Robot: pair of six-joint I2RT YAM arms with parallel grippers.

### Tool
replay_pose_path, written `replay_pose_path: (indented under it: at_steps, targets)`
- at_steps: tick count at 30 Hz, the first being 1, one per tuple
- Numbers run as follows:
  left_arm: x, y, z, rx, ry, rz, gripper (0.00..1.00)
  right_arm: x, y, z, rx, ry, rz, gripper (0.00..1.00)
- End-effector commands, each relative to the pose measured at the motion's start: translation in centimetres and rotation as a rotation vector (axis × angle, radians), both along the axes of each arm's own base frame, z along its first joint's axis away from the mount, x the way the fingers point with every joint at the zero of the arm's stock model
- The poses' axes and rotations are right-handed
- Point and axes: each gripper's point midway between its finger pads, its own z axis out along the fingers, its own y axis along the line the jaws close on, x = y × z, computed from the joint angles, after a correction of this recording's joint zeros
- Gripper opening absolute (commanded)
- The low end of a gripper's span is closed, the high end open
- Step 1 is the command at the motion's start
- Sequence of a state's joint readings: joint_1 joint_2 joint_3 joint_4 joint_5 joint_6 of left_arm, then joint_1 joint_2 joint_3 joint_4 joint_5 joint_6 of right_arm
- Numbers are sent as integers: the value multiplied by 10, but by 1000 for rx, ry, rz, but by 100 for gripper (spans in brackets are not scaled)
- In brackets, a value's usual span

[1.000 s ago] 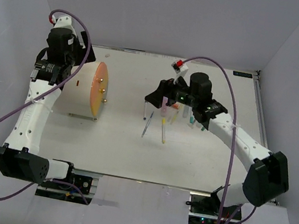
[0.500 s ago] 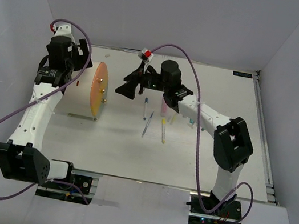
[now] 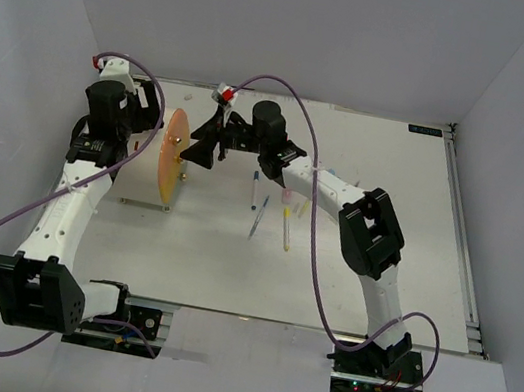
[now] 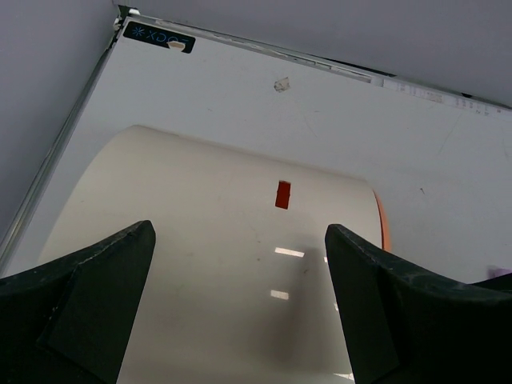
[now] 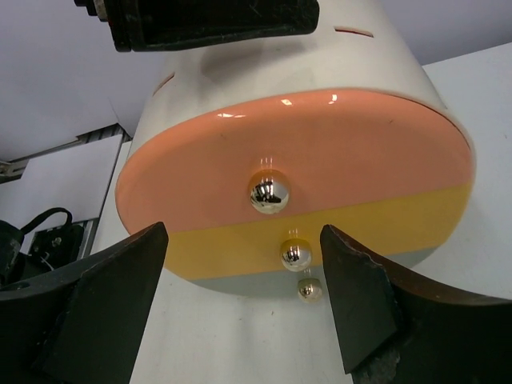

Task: Sort the stationery into containers
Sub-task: Open the drawer in the storage box.

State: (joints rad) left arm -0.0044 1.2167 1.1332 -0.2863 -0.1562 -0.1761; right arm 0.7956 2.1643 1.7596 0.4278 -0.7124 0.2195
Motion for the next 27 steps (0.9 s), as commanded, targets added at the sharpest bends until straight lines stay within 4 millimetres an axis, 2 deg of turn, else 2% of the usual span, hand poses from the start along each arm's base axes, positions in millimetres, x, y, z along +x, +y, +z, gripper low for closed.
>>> replay_pose_path:
  at_steps: [1, 13, 15, 27]
  targets:
    - [-6, -12, -1, -38, -17, -57, 98, -2, 11, 32, 75, -97, 33, 83]
    - [-9, -21, -7, -80, -1, -94, 98, 4, 25, 14, 71, -97, 21, 75]
    - [-9, -23, -7, -85, -1, -101, 98, 4, 27, 16, 77, -96, 29, 71]
    - [-13, -27, -14, -103, 12, -120, 98, 9, 34, 19, 98, -101, 29, 66]
